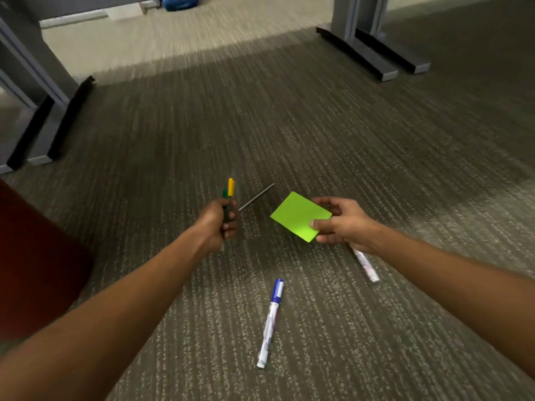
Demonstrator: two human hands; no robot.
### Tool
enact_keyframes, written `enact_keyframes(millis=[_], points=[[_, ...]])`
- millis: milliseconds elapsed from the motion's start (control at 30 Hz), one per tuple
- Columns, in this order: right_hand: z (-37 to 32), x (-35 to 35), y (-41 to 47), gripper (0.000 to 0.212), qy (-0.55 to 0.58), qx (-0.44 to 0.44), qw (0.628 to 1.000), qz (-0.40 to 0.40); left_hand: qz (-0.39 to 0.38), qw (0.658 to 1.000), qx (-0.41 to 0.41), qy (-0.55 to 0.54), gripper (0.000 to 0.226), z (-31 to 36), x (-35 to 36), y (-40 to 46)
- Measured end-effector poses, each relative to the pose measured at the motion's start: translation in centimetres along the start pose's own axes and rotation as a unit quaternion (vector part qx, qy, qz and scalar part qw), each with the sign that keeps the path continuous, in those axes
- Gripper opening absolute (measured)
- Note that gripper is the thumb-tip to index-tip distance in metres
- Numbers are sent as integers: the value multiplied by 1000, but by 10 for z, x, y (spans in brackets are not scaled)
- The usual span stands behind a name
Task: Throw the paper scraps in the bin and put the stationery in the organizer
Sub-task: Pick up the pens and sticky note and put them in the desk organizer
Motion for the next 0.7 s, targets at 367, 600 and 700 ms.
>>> enact_keyframes(millis=[367, 600, 700], points=[[-145, 24, -114, 29, 36, 12, 998, 41, 5, 988, 131, 79, 15, 110, 20, -170], [-316, 43, -249, 37, 83, 67, 994, 35, 6, 980, 181, 85, 16, 243, 50, -342], [-404, 53, -314, 22, 128, 86, 988, 26, -28, 980, 177, 91, 16, 314, 74, -421]])
Point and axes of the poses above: each hand's wrist, its own y-axis towards the middle knuckle, its own x-axis out of the palm, z = x × y, the point moved 6 cm from there along y, towards the middle knuckle, and after that the axes turned 6 degrees about y, right-handed, at the moved point
